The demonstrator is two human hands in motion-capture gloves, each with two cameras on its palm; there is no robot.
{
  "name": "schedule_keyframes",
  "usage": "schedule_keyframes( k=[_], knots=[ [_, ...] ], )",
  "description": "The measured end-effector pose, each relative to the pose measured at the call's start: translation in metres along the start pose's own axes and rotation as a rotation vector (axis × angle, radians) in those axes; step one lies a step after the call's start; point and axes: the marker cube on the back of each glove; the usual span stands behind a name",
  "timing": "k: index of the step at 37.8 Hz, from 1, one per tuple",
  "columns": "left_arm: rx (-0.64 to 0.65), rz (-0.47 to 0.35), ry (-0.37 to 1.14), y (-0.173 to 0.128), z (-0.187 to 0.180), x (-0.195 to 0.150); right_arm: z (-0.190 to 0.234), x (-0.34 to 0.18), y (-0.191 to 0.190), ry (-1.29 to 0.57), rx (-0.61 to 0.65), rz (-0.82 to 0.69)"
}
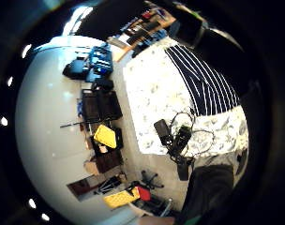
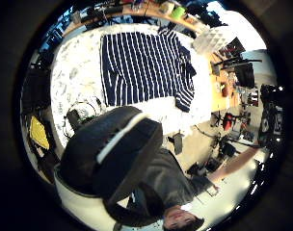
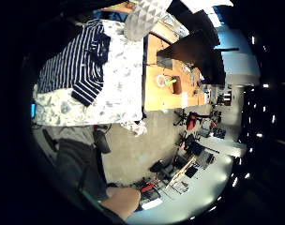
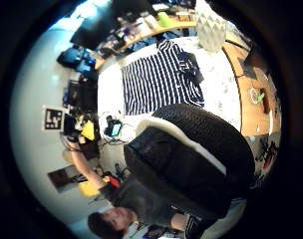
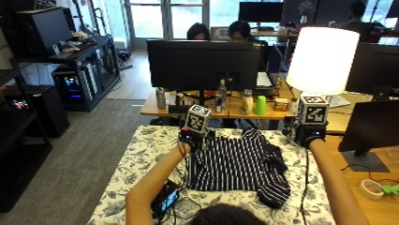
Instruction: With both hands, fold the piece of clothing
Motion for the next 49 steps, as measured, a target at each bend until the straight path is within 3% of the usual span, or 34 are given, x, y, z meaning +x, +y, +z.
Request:
schedule_keyframes(
  k=[7, 13, 16, 21, 24, 29, 34, 42, 49],
  knots=[
    [-0.121, 0.141, 0.014, -0.015, 0.072, 0.022, 0.021, 0.009, -0.008, -0.001, -0.043, 0.009],
    [-0.114, 0.257, 0.140, -0.045, 0.136, 0.032, 0.038, 0.013, -0.011, -0.013, -0.028, -0.008],
    [-0.111, 0.333, 0.191, -0.029, 0.143, 0.041, 0.039, 0.009, 0.000, -0.029, -0.019, -0.039],
    [-0.143, 0.215, 0.106, -0.011, 0.164, 0.053, 0.057, 0.006, 0.003, -0.059, -0.005, -0.086],
    [-0.252, 0.186, 0.081, 0.012, 0.166, 0.058, 0.070, 0.006, -0.002, -0.060, -0.016, -0.097],
    [-0.483, 0.117, -0.001, 0.023, 0.188, 0.056, 0.090, 0.008, -0.008, -0.058, -0.054, -0.100],
    [-0.556, 0.069, -0.073, 0.020, 0.212, 0.059, 0.115, 0.016, -0.023, -0.052, -0.071, -0.088],
    [-0.450, 0.109, -0.139, 0.004, 0.229, 0.064, 0.143, 0.024, -0.036, -0.054, -0.072, -0.101],
    [-0.071, 0.154, -0.177, -0.030, 0.222, 0.065, 0.161, 0.025, -0.040, -0.045, -0.095, -0.115]
  ],
)
